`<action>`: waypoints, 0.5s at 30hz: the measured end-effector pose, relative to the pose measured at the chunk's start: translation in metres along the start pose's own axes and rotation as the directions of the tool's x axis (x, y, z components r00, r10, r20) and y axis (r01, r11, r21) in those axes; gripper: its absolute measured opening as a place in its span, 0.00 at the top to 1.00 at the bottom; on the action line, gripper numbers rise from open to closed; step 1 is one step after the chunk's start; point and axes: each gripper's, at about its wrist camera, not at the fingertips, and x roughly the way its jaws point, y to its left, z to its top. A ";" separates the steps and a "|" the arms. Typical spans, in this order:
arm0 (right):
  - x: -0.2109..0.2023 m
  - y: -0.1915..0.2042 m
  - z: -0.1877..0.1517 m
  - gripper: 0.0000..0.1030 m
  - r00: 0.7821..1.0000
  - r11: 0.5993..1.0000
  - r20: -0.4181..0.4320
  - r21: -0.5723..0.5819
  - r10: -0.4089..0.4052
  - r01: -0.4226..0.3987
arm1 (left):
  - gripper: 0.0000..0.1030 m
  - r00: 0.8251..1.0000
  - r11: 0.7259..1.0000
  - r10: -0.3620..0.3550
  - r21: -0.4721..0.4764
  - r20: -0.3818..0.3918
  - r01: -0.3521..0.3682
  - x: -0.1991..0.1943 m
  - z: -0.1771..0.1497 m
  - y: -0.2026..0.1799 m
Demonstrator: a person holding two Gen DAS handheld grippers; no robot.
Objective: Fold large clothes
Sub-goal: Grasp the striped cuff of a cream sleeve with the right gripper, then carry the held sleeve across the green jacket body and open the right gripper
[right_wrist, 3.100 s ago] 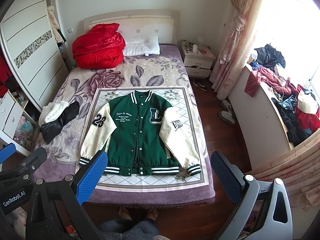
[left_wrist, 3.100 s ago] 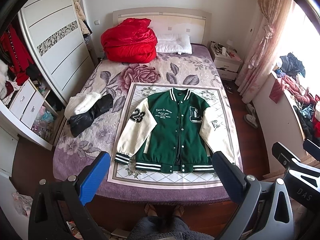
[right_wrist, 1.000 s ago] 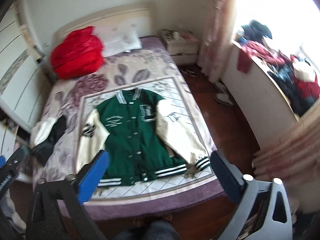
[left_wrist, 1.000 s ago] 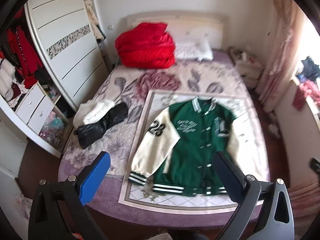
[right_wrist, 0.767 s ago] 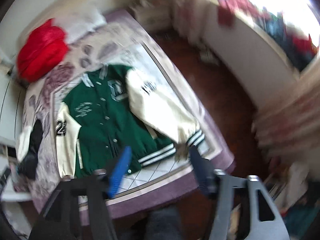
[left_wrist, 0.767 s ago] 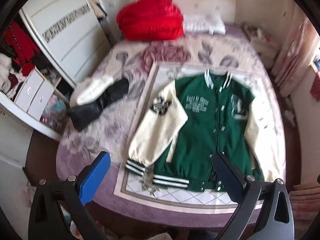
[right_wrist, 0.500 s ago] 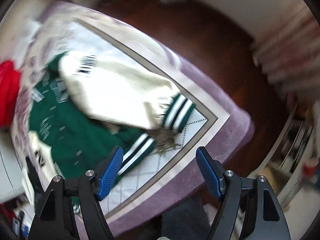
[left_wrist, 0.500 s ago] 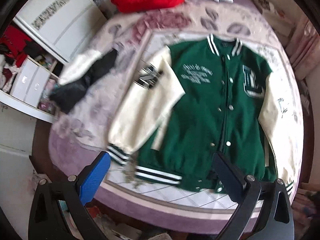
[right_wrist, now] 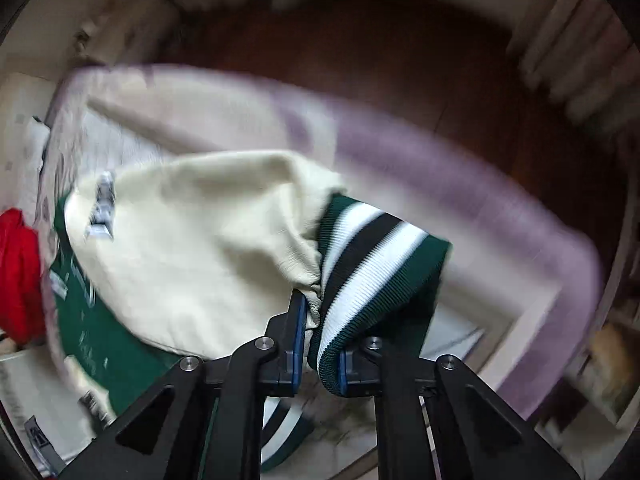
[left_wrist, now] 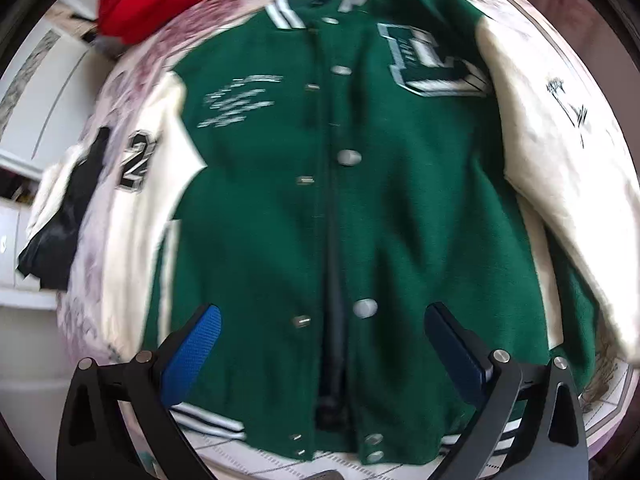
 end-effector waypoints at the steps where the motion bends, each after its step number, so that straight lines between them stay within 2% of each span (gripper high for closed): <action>1: -0.001 -0.002 0.005 0.87 0.999 0.999 0.034 -0.012 -0.041 0.042 | 0.00 1.000 1.000 -0.008 0.009 -0.001 0.008 0.006 0.001 -0.007; 2: 0.005 -0.001 0.009 0.87 0.997 0.997 0.032 -0.031 -0.069 0.070 | 0.00 1.000 1.000 -0.014 0.018 -0.005 0.014 0.011 0.001 -0.014; 3: 0.022 -0.001 0.013 0.87 0.996 0.994 -0.012 -0.061 -0.093 0.092 | 0.00 1.000 0.999 -0.018 0.028 -0.011 0.019 0.015 0.001 -0.019; 5: 0.051 -0.007 0.016 0.81 0.988 0.996 -0.133 -0.033 -0.084 0.080 | 0.00 0.999 0.999 -0.026 0.047 -0.020 0.027 0.023 0.003 -0.030; 6: 0.051 -0.010 0.014 0.70 0.986 0.997 -0.144 -0.011 -0.080 0.080 | 0.00 0.999 0.998 -0.028 0.051 -0.022 0.030 0.023 0.004 -0.033; 8: 0.031 -0.018 0.004 0.60 0.995 0.998 -0.097 0.055 -0.029 0.034 | 0.00 0.999 0.998 -0.037 0.058 -0.013 0.037 0.022 0.009 -0.039; 9: 0.022 -0.022 -0.004 0.50 0.997 0.996 -0.078 0.087 -0.021 0.028 | 0.00 0.999 0.997 -0.038 0.062 -0.008 0.038 0.021 0.010 -0.042; 10: 0.009 -0.029 -0.016 0.48 0.999 0.990 -0.053 0.142 -0.008 0.015 | 0.00 0.999 0.997 -0.039 0.070 -0.002 0.039 0.020 0.013 -0.045; 12: -0.005 -0.042 -0.039 0.45 0.997 0.964 -0.026 0.255 0.079 -0.070 | 0.00 0.999 0.996 -0.037 0.079 0.004 0.036 0.019 0.016 -0.050; 13: -0.002 -0.047 -0.053 0.38 0.987 0.941 -0.033 0.309 0.156 -0.139 | 0.00 0.999 0.996 -0.035 0.086 0.003 0.035 0.020 0.019 -0.054; 14: 0.005 -0.050 -0.059 0.36 0.974 0.920 -0.052 0.341 0.221 -0.191 | 0.00 0.999 0.995 -0.036 0.089 0.000 0.036 0.022 0.021 -0.056; 15: 0.022 -0.048 -0.068 0.35 0.949 0.891 -0.081 0.377 0.306 -0.255 | 0.00 0.999 0.995 -0.037 0.089 -0.002 0.037 0.023 0.022 -0.059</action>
